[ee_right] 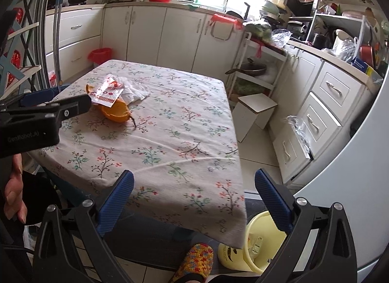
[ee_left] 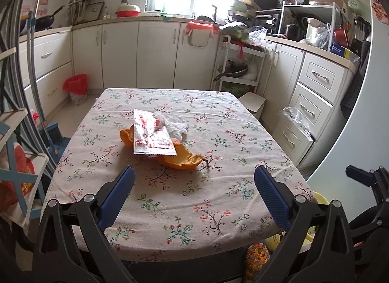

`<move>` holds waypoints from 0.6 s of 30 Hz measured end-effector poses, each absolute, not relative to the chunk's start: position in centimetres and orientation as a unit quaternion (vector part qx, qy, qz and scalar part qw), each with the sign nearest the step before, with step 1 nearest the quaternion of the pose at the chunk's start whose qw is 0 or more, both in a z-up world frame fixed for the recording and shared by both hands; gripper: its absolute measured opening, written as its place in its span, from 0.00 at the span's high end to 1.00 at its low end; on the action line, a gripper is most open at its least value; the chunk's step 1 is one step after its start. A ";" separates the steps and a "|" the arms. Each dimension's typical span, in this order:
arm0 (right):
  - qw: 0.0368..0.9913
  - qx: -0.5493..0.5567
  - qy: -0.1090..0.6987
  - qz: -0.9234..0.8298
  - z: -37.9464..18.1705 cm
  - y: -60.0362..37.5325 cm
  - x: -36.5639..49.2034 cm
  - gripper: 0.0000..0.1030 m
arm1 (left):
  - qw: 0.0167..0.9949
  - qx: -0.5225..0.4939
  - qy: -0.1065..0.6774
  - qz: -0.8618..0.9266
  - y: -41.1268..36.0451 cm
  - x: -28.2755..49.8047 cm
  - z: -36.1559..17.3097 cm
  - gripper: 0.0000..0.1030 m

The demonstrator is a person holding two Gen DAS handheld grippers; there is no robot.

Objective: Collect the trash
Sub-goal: 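Reach the left gripper to the white-red paper bag and grasp it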

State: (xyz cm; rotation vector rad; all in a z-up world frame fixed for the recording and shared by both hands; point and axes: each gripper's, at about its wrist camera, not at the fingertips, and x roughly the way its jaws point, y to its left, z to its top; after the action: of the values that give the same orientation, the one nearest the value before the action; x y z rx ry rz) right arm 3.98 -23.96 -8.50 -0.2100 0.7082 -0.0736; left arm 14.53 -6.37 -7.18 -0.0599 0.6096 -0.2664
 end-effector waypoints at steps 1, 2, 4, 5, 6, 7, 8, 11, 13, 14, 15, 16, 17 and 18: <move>0.932 -0.101 0.347 -0.032 -8.6 -23.8 4.1 0.08 | 0.945 -0.031 0.300 -0.129 -6.2 14.6 -7.2 0.08; 0.933 -0.100 0.346 -0.027 -8.6 -23.6 4.2 0.08 | 0.945 -0.031 0.301 -0.127 -6.1 14.6 -7.2 0.08; 0.933 -0.104 0.345 -0.024 -8.7 -23.2 4.4 0.08 | 0.946 -0.031 0.300 -0.122 -5.8 14.6 -7.3 0.08; 0.932 -0.102 0.347 -0.020 -8.8 -23.0 4.6 0.08 | 0.946 -0.030 0.300 -0.117 -5.7 14.7 -7.3 0.08; 0.932 -0.100 0.347 -0.016 -8.8 -22.8 4.7 0.08 | 0.947 -0.029 0.300 -0.114 -5.6 14.7 -7.2 0.08; 0.933 -0.101 0.344 -0.013 -8.8 -22.6 4.8 0.08 | 0.947 -0.028 0.300 -0.110 -5.3 14.8 -7.2 0.08; 0.934 -0.103 0.342 -0.011 -8.7 -22.4 4.9 0.08 | 0.948 -0.029 0.299 -0.104 -5.1 14.9 -7.2 0.08; 0.934 -0.105 0.340 -0.005 -8.8 -21.8 5.2 0.08 | 0.949 -0.045 0.299 -0.089 -3.8 15.2 -7.0 0.08; 0.934 -0.107 0.341 -0.001 -8.9 -21.2 5.5 0.08 | 0.948 -0.057 0.301 -0.080 -2.9 15.4 -7.0 0.08; 0.934 -0.110 0.340 0.004 -9.0 -20.8 5.7 0.08 | 0.948 -0.066 0.303 -0.074 -2.3 15.5 -7.0 0.08; 0.934 -0.113 0.339 0.006 -9.0 -20.5 5.8 0.08 | 0.947 -0.073 0.305 -0.069 -1.7 15.6 -7.1 0.08; 0.934 -0.116 0.338 0.008 -9.1 -20.2 5.9 0.08 | 0.947 -0.079 0.306 -0.064 -1.3 15.6 -7.1 0.08; 0.934 -0.120 0.336 0.011 -9.1 -19.8 6.0 0.08 | 0.946 -0.084 0.307 -0.057 -0.8 15.7 -7.1 0.08; 0.934 -0.124 0.335 0.013 -9.2 -19.4 6.1 0.08 | 0.946 -0.088 0.308 -0.051 -0.3 15.7 -7.2 0.08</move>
State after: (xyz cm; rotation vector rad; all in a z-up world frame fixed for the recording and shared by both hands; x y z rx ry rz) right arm 6.14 -19.39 -9.20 -0.2539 0.6859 0.0275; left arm 15.69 -0.35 -7.16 -0.1788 0.6275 -0.1043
